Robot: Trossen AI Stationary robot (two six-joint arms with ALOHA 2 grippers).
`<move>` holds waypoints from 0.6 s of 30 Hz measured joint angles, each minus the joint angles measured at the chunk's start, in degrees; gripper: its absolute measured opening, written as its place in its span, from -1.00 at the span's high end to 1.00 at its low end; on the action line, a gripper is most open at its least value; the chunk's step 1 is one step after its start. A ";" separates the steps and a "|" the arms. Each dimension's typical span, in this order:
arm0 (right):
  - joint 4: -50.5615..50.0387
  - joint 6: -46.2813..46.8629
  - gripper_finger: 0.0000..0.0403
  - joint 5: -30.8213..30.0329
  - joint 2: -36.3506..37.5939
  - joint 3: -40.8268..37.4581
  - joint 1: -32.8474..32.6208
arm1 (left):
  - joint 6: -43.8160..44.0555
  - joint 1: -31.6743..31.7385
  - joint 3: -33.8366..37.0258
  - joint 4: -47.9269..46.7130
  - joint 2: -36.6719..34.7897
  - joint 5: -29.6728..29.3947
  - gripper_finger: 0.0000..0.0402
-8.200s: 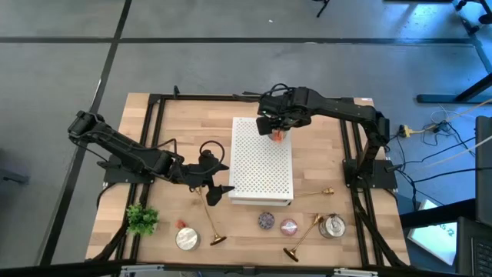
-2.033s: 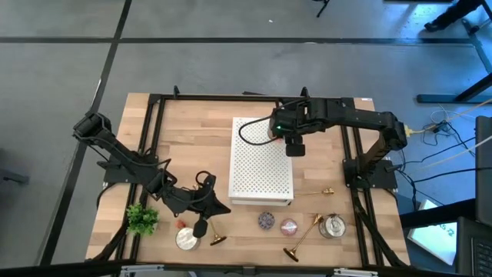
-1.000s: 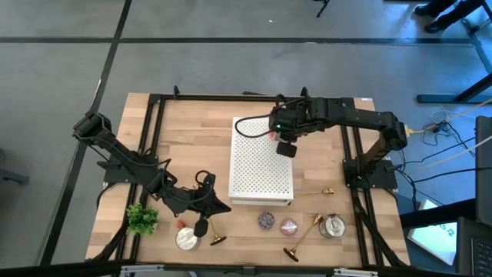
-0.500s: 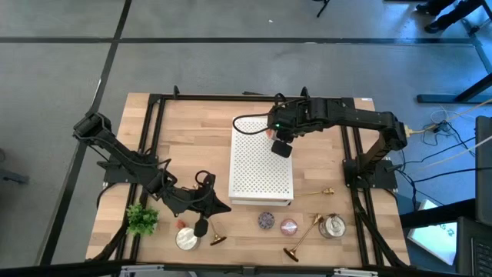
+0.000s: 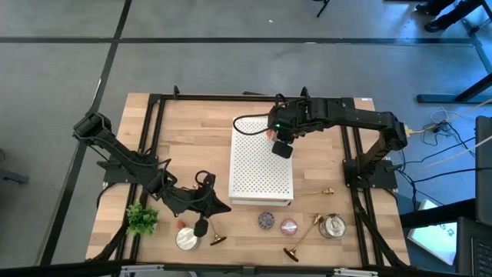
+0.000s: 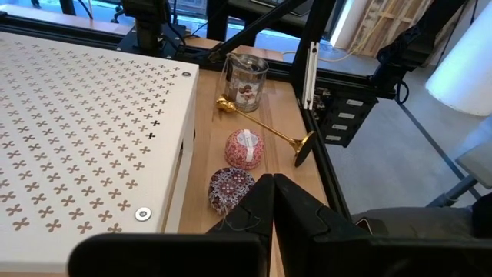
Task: Pick & Place candle stick holders
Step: Put the top silver scented candle on the shelf
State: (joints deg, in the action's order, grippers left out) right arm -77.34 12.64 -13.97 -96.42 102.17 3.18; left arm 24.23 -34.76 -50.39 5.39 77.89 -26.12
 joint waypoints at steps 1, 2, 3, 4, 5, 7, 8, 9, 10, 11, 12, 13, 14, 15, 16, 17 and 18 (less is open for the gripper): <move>0.00 -0.04 0.68 0.33 0.00 0.00 0.00 | 0.00 0.00 0.00 -0.01 0.00 0.01 0.99; -0.02 -0.02 0.67 0.37 0.00 0.00 0.00 | 0.00 0.00 0.00 0.00 0.00 0.01 0.99; -0.02 -0.02 0.66 0.37 0.00 0.00 0.00 | 0.00 0.00 0.00 0.00 0.00 0.01 0.99; -0.02 -0.02 0.65 0.43 0.00 0.00 0.00 | 0.00 0.00 0.00 0.00 0.00 0.01 0.99; -0.04 -0.04 0.63 0.48 0.00 0.00 0.00 | 0.00 0.00 0.00 0.00 0.00 0.01 0.99; -0.02 -0.59 0.57 0.52 0.00 0.00 0.00 | 0.00 0.00 0.00 -0.02 0.00 0.01 0.98; -0.03 -0.85 0.54 0.54 0.00 0.00 0.00 | 0.00 0.00 0.00 -0.02 0.00 0.01 0.98; -0.03 -1.08 0.50 0.57 0.00 0.00 0.00 | 0.00 0.00 0.00 -0.02 0.00 0.01 0.97; -0.02 -1.09 0.47 0.64 0.00 0.00 -0.01 | 0.00 0.00 0.00 -0.02 0.00 0.01 0.97; -0.02 -1.09 0.43 0.72 0.00 0.00 -0.01 | 0.00 0.00 0.00 -0.02 0.00 0.01 0.98; -0.03 -1.18 0.39 0.72 0.00 0.01 -0.02 | 0.00 0.00 0.00 -0.02 0.00 0.01 0.98; -0.17 -1.47 0.36 0.72 0.00 0.15 -0.02 | -0.06 0.00 0.00 -0.02 0.00 0.01 0.99; -0.28 -1.70 0.32 0.67 -0.02 0.37 0.00 | -0.31 0.00 0.00 -0.02 0.00 0.01 0.99; -0.35 -1.95 0.29 0.49 -0.02 0.77 0.00 | -0.47 0.00 0.00 -0.02 0.00 0.01 0.99; -0.32 -2.14 0.27 0.16 -0.02 1.30 0.00 | -0.55 0.00 0.00 -0.02 0.00 0.01 0.99; -0.28 -2.20 0.24 -0.18 -0.02 1.89 0.00 | -0.55 0.00 0.00 -0.02 0.00 0.01 0.98; -0.50 -2.20 0.21 -0.44 -0.02 2.58 0.00 | -0.52 0.00 0.00 -0.02 0.00 0.01 0.98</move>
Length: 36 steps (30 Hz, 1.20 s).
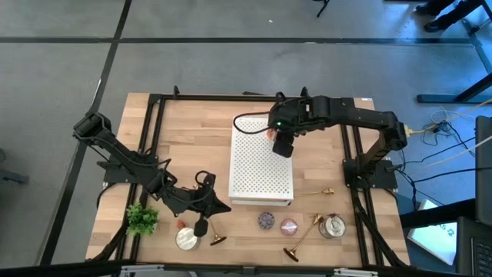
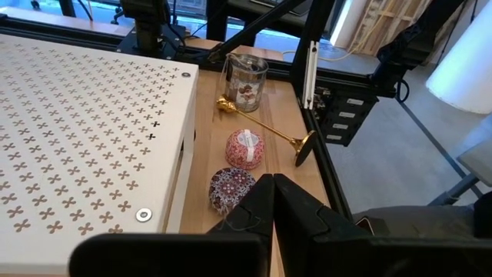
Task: Pick & Place candle stick holders
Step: Put the top silver scented candle on the shelf, then put the black scented candle on the shelf
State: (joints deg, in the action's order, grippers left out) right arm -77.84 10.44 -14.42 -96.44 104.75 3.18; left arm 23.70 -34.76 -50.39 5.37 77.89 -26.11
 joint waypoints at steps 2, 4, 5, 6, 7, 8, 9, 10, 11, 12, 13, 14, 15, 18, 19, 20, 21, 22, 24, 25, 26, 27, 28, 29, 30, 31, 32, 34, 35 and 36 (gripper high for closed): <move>-0.41 0.00 0.17 -0.17 0.00 1.23 -0.01 | -0.02 0.00 0.00 0.00 0.00 0.00 0.97; -0.76 0.00 0.14 -0.25 0.00 2.62 -0.22 | 0.00 0.00 0.00 0.00 0.00 0.00 0.97; -1.02 0.00 0.13 -0.35 0.00 3.44 -0.34 | 0.00 0.00 0.00 0.00 0.00 0.01 0.98; -1.33 0.00 0.12 -0.35 0.00 4.32 -0.57 | 0.00 0.00 0.00 0.00 0.00 0.03 0.98; -1.60 0.02 0.11 -0.35 0.00 5.19 -0.80 | 0.00 0.00 0.00 0.00 0.00 0.07 0.99; -1.67 0.04 0.10 -0.33 0.00 5.94 -1.16 | 0.00 0.00 0.00 0.00 0.00 0.07 0.99; -1.66 0.07 0.10 0.07 0.00 6.60 -1.54 | 0.00 0.00 0.00 0.00 0.00 0.09 0.99; -1.68 0.07 0.10 1.10 0.00 7.28 -1.94 | 0.00 0.00 0.00 0.00 0.00 0.07 0.99; -1.67 0.07 0.10 2.40 0.00 7.97 -2.41 | 0.00 0.00 0.00 0.00 0.00 0.09 0.98; -1.67 0.07 0.10 4.08 0.00 8.66 -2.86 | -0.02 0.00 0.00 -0.01 0.00 0.09 0.98; -1.66 0.12 0.10 6.10 0.00 9.32 -3.37 | -0.03 0.00 0.00 -0.01 0.00 0.09 0.97; -1.46 0.40 0.10 8.35 0.00 9.68 -3.89 | -0.02 0.00 0.00 -0.02 0.00 0.11 0.97; -1.26 0.82 0.10 10.57 0.00 9.94 -4.43 | -0.02 0.00 0.00 -0.02 0.00 0.24 0.97; -1.05 2.51 0.10 17.01 0.00 10.17 -6.33 | 0.00 0.00 0.00 -0.02 0.00 0.99 0.99; -1.07 3.24 0.10 19.06 0.00 10.17 -7.04 | 0.00 0.00 0.00 -0.02 0.00 1.41 0.99; -1.17 4.19 0.10 20.97 0.00 10.17 -7.85 | 0.00 0.00 0.00 -0.02 0.00 2.07 0.99; -1.31 5.05 0.10 22.54 0.00 10.17 -8.73 | 0.00 0.00 0.00 -0.02 0.00 2.46 0.99; -1.27 5.99 0.10 23.70 0.00 10.17 -9.66 | 0.02 -0.02 0.00 -0.02 0.01 2.81 0.99; -1.27 8.54 0.10 24.09 0.00 10.17 -11.89 | 0.02 -0.02 0.00 -0.02 0.01 3.22 0.98; -1.28 9.60 0.10 24.10 0.00 10.17 -13.03 | 0.02 -0.07 0.00 -0.02 0.02 3.23 0.97; -1.27 10.23 0.10 24.13 0.00 10.17 -14.29 | 0.02 -0.12 0.00 -0.02 0.02 3.24 0.97; -1.28 10.84 0.10 24.12 0.00 10.17 -15.56 | 0.02 -0.13 0.00 0.00 0.02 3.26 0.97; -1.36 11.44 0.10 24.11 0.00 10.17 -16.82 | 0.02 -0.13 0.00 0.00 0.02 3.26 0.98; -1.52 11.94 0.10 24.11 0.00 10.17 -18.07 | 0.02 -0.13 0.00 -0.02 0.02 3.26 0.99; -1.63 12.63 0.10 24.11 0.00 10.17 -19.30 | 0.04 -0.13 0.00 0.00 0.02 3.26 0.99; -1.67 13.49 0.10 24.11 0.00 10.17 -20.56 | 0.04 -0.13 0.00 0.00 0.02 3.26 0.99; -1.67 14.51 0.10 24.11 0.00 10.17 -21.79 | 0.04 -0.13 0.00 -0.01 0.02 3.26 0.99; -1.67 16.22 0.10 24.09 0.00 10.17 -24.11 | 0.07 -0.13 0.00 0.00 0.02 3.26 0.98; -1.67 16.93 0.10 24.08 0.00 10.17 -25.27 | 0.09 -0.13 0.00 0.00 0.02 3.26 0.98; -1.67 17.67 0.10 23.91 0.00 10.17 -26.45 | 0.09 -0.13 0.00 0.00 0.02 3.26 0.97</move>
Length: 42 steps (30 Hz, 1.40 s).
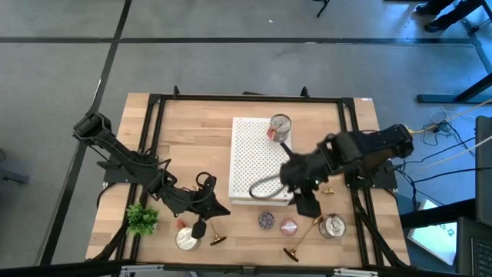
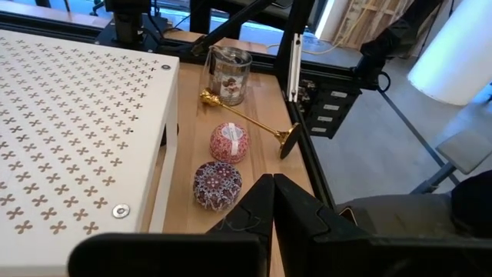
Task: Pick & Place candle stick holders
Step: Put the black scented candle on the shelf
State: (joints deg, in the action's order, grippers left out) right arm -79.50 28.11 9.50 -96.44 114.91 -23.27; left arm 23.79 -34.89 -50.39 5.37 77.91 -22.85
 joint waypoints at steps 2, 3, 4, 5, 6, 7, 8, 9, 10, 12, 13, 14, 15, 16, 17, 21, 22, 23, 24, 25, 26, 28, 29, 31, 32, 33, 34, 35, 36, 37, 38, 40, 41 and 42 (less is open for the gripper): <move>-0.02 1.86 0.10 -0.82 0.00 0.00 -2.34 | 0.00 0.00 0.00 0.00 0.00 0.00 0.97; -0.02 3.24 0.10 -1.32 0.00 0.00 -3.53 | 0.02 0.00 0.00 0.00 0.00 0.00 0.98; -0.02 4.97 0.10 -1.86 0.00 0.00 -4.67 | 0.02 0.00 0.00 0.00 0.00 0.00 0.98; -0.02 6.88 0.10 -2.21 0.00 0.00 -5.80 | 0.02 0.00 0.00 0.00 0.00 0.01 0.99; -0.02 9.00 0.10 -2.66 0.00 0.00 -6.88 | 0.02 -0.06 0.00 0.00 0.00 0.02 0.99; -0.02 11.17 0.10 -3.26 0.00 0.00 -7.90 | 0.02 -0.15 0.00 -0.01 0.00 0.01 0.99; -0.02 13.15 0.10 -4.01 0.00 0.00 -8.92 | -0.11 -0.25 0.00 0.00 0.00 0.01 0.99; -0.02 14.66 0.10 -4.87 0.00 0.00 -9.93 | -0.39 -0.26 0.00 0.00 0.00 0.07 0.99; -0.02 15.78 0.10 -5.85 0.00 0.00 -10.90 | -0.69 -0.26 0.00 0.00 0.00 0.34 0.98; -0.02 17.36 0.10 -7.64 0.00 0.00 -12.82 | -0.87 -0.26 0.00 0.00 0.00 0.94 0.97; -0.02 18.22 0.10 -8.50 0.00 0.00 -13.74 | -0.89 -0.26 0.00 0.02 0.00 1.50 0.97; -0.02 19.37 0.10 -9.34 0.00 0.00 -14.74 | -0.91 -0.26 0.00 0.02 0.00 1.92 0.98; -0.02 20.50 0.10 -10.00 -0.04 0.00 -15.61 | -0.93 -0.26 0.00 0.02 0.00 2.03 0.98; -0.01 21.49 0.10 -10.43 -0.14 0.00 -16.49 | -0.99 -0.26 0.00 0.03 0.00 2.03 0.99; -0.01 22.43 0.10 -10.75 -0.23 0.00 -17.56 | -1.01 -0.26 0.00 0.09 0.00 2.01 0.99; 1.07 26.27 0.10 -11.01 -0.67 -1.17 -21.63 | -1.04 -0.26 0.00 0.84 0.00 2.01 0.98; 0.97 27.67 0.10 -10.99 -0.74 -1.77 -22.77 | -1.16 -0.26 0.00 0.86 0.00 2.01 0.98; 1.01 29.17 0.10 -10.99 -0.82 -2.43 -23.85 | -1.53 -0.24 0.00 0.92 0.00 2.01 0.97; 1.08 30.74 0.10 -10.99 -0.92 -3.04 -24.82 | -1.93 -0.24 0.00 0.94 0.00 1.99 0.97; 1.06 32.11 0.10 -10.97 -1.00 -3.61 -25.89 | -2.25 -0.22 0.00 0.94 0.00 2.01 0.96; 1.13 33.38 0.10 -10.99 -1.06 -4.29 -26.95 | -2.54 -0.22 0.00 1.00 0.00 2.01 0.96; 2.15 35.54 0.10 -10.99 -1.07 -6.04 -28.70 | -3.11 0.02 0.00 1.24 0.00 2.01 0.96; 2.90 36.16 0.10 -10.99 -1.07 -7.02 -29.42 | -3.39 0.14 0.00 1.30 0.00 2.01 0.96; 2.96 36.71 0.10 -11.03 -1.09 -8.83 -30.97 | -3.54 0.33 0.00 1.31 0.00 1.99 0.96; 3.20 36.87 0.10 -11.22 -1.09 -9.92 -31.59 | -3.57 0.54 0.00 1.31 0.00 2.01 0.96; 3.58 36.88 0.10 -11.23 -1.07 -11.09 -32.01 | -3.58 0.70 0.00 1.31 0.00 2.07 0.96; 3.65 36.88 0.10 -11.23 -1.08 -12.31 -32.42 | -3.58 0.86 0.00 1.31 0.00 2.37 0.96; 3.49 36.87 0.10 -11.23 -1.11 -13.45 -32.77 | -3.58 1.06 0.00 1.31 0.00 2.76 0.96; 3.51 36.75 0.10 -11.23 -1.11 -14.64 -32.97 | -3.59 1.26 0.00 1.31 0.00 2.95 0.97; 3.54 36.15 0.10 -11.25 -1.11 -15.72 -33.05 | -3.60 1.37 0.00 1.31 0.00 2.95 0.97; 3.55 35.81 0.10 -11.32 -1.11 -16.79 -33.04 | -3.60 1.38 0.00 1.31 0.00 2.95 0.98; 4.07 35.78 0.10 -11.42 -1.11 -18.65 -32.55 | -3.68 1.41 0.00 1.31 0.00 2.94 0.98; 4.78 36.02 0.10 -11.43 -1.11 -19.49 -32.20 | -3.94 1.40 0.00 1.31 0.00 2.95 0.98; 5.34 36.51 0.10 -11.43 -1.11 -20.23 -31.97 | -4.04 1.40 0.00 1.31 0.00 3.02 0.98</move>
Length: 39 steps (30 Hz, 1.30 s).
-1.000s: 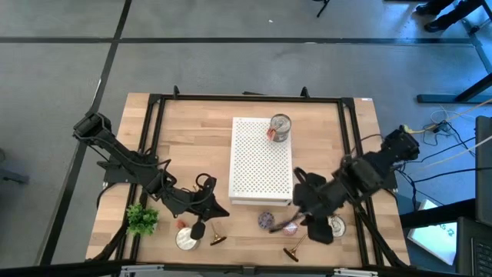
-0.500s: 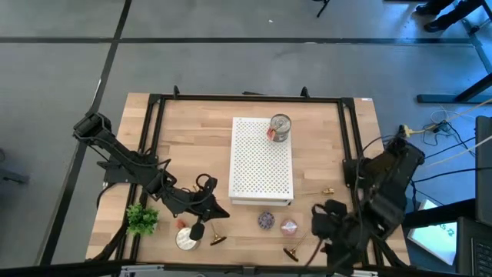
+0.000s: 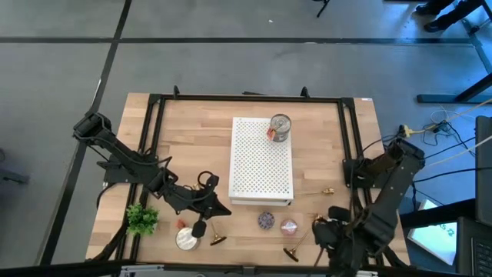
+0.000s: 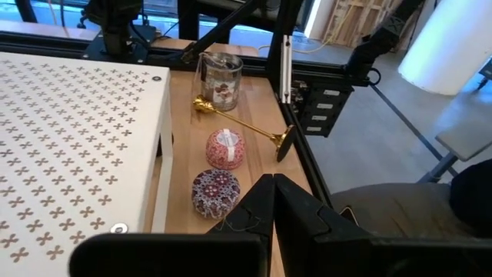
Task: Pick & Place candle stick holders
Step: Put the black scented candle on the shelf
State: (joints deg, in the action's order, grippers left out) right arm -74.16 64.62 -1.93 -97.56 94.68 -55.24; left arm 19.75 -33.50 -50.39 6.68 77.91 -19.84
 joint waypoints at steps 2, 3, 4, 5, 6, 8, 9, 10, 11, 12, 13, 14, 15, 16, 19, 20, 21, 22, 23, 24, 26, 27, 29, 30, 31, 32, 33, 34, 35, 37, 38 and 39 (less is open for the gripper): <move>0.54 1.04 0.10 -0.09 0.00 -1.16 0.32 | 0.00 -0.02 0.00 0.00 0.00 0.02 0.98; 1.32 1.29 0.10 -0.20 0.02 -1.80 0.47 | 0.00 -0.02 0.00 0.00 0.00 0.02 0.97; 2.63 1.73 0.10 -0.18 0.04 -2.54 0.56 | 0.00 -0.02 0.00 0.00 0.00 0.02 0.97; 3.73 2.28 0.10 -0.15 0.03 -3.22 0.62 | 0.00 -0.02 0.00 0.00 0.00 0.02 0.97; 4.66 2.83 0.10 0.02 0.02 -3.83 0.70 | 0.00 -0.02 0.00 0.00 0.00 0.02 0.97; 7.39 4.28 0.10 0.02 0.02 -4.83 0.93 | 0.00 -0.02 0.00 0.00 0.00 0.02 0.98; 8.83 4.52 0.10 0.02 0.02 -5.30 1.18 | 0.00 -0.02 0.00 -0.01 0.00 0.02 0.98; 9.96 4.61 0.10 0.02 0.02 -5.70 1.31 | 0.00 -0.04 0.00 0.00 0.00 0.06 0.99; 10.71 4.57 0.10 0.00 0.02 -5.92 1.41 | 0.02 -0.05 0.00 0.00 0.00 0.45 0.99; 11.79 4.18 0.10 0.00 0.02 -6.14 1.51 | 0.00 -0.09 0.00 0.00 0.00 0.72 0.99; 13.20 3.63 0.10 0.00 0.07 -6.48 1.61 | 0.00 -0.09 0.00 0.00 0.00 1.29 0.99; 14.32 2.78 0.10 -0.24 0.07 -6.90 1.67 | 0.01 -0.09 0.00 0.00 0.00 1.63 0.98; 14.99 1.99 0.10 -0.96 0.06 -7.35 1.68 | 0.01 -0.09 0.00 0.00 0.00 1.75 0.98; 15.75 1.08 0.10 -1.90 0.04 -7.69 1.68 | 0.02 -0.09 0.00 0.00 0.00 1.77 0.97; 19.32 -0.70 0.10 -4.78 0.07 -8.81 1.68 | 0.02 -0.11 0.00 0.00 0.00 1.77 0.97; 19.89 -1.15 0.10 -5.58 0.05 -9.19 1.68 | 0.02 -0.11 0.00 0.00 0.00 1.77 0.98; 20.53 -1.82 0.10 -6.26 0.04 -9.55 1.77 | 0.02 -0.15 0.00 0.00 0.00 1.77 0.98; 21.31 -2.27 0.10 -7.09 0.04 -9.80 1.90 | 0.08 -0.15 0.00 0.00 0.00 1.77 0.99; 22.16 -2.57 0.10 -7.60 0.06 -10.17 2.04 | 0.36 -0.15 0.00 0.00 0.00 1.83 0.99; 22.40 -2.81 0.10 -8.20 0.07 -10.55 2.18 | 0.41 -0.15 0.00 0.00 0.00 2.06 0.99; 22.16 -2.95 0.10 -9.28 0.04 -11.24 2.47 | 0.43 -0.15 0.00 0.00 0.00 2.71 0.99; 22.27 -2.97 0.10 -9.87 0.05 -11.53 2.62 | 0.43 -0.15 0.00 -0.02 0.00 2.99 0.98; 22.64 -2.99 0.10 -11.02 0.07 -12.45 2.98 | 0.44 -0.15 0.00 -0.02 0.00 3.06 0.97; 22.77 -3.16 0.10 -11.56 0.07 -13.03 3.14 | 0.44 -0.15 0.00 -0.01 0.00 3.06 0.96; 23.32 -3.61 0.10 -11.90 -0.06 -13.59 3.37 | 0.44 -0.15 0.00 -0.02 0.00 3.06 0.96; 24.33 -4.87 0.10 -12.02 -0.38 -13.88 3.66 | 0.44 -0.15 0.00 -0.02 0.00 3.06 0.96; 25.59 -6.36 0.10 -12.02 -0.90 -14.20 3.83 | 0.44 -0.15 0.00 0.00 0.00 3.06 0.96; 26.66 -8.04 0.10 -12.03 -1.51 -14.64 3.95 | 0.45 -0.15 0.00 -0.02 0.00 3.06 0.96; 27.52 -9.64 0.10 -12.02 -2.29 -15.00 4.16 | 0.46 -0.15 0.00 -0.02 0.00 3.05 0.96; 29.86 -12.75 0.10 -11.94 -4.05 -15.18 4.59 | 0.46 -0.15 0.00 -0.03 0.00 3.06 0.96; 30.45 -13.97 0.10 -11.53 -4.74 -15.18 4.79 | 0.46 -0.15 0.00 -0.04 0.00 3.06 0.96; 30.90 -14.81 0.10 -10.98 -5.35 -15.18 5.01 | 0.46 -0.15 0.00 -0.03 0.00 3.06 0.96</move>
State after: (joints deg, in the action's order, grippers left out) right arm -43.26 49.81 -12.91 -102.91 79.50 -50.23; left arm 20.21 -33.65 -50.39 6.65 77.91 -16.78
